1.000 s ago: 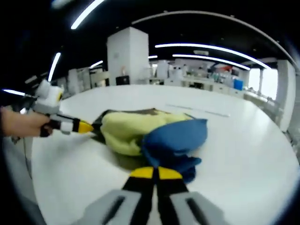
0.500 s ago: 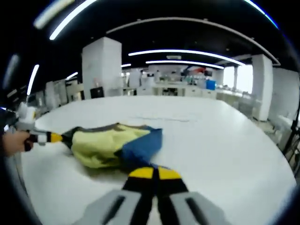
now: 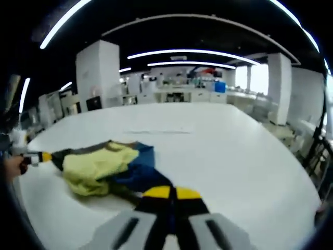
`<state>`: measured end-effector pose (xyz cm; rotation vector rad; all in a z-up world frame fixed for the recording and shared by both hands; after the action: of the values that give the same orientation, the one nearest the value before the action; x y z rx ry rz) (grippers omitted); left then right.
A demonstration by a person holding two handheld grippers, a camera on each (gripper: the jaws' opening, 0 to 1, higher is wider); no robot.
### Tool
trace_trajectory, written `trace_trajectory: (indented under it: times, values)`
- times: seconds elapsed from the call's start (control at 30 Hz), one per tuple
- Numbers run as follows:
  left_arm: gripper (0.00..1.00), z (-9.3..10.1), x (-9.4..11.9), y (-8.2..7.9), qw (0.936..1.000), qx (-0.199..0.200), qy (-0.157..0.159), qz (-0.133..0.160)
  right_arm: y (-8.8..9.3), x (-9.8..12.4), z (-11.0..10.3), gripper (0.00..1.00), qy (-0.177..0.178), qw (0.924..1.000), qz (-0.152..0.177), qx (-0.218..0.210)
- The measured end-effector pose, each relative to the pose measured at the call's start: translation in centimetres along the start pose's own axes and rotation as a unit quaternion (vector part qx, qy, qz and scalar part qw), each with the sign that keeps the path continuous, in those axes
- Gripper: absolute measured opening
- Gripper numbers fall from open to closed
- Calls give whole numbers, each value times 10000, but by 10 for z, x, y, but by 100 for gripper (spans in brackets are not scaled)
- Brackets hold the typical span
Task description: Fold the garment on the visible template until the final outline fits inside the template.
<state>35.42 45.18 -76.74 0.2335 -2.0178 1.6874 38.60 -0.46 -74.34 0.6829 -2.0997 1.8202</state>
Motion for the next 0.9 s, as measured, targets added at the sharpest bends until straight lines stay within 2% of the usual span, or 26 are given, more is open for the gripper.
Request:
trace_trajectory:
  times: [0.4,0.73,0.9]
  values:
    - [0,-29,-7,5,9994,-147,-198,-248,-5,-9,41,0,392,9990,-207,-36]
    - [0,-46,-12,11,9991,-65,-286,-290,-11,-19,61,0,484,9981,-374,77]
    - [0,-54,-13,20,9984,-54,-348,-437,-13,-25,72,0,561,9971,-489,159]
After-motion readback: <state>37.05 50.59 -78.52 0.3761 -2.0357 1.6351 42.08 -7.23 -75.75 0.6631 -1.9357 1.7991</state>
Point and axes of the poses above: the point that each gripper's makers call its tool centre point, and the gripper's own axes: x roughly backward along the fingers, z roughly to its right, y roughly out of its underside, the point moved 4 cm from there along x, roughly backward along the fingers, and after that the axes turned 10 degrees about -x, right-handed, at the moved point
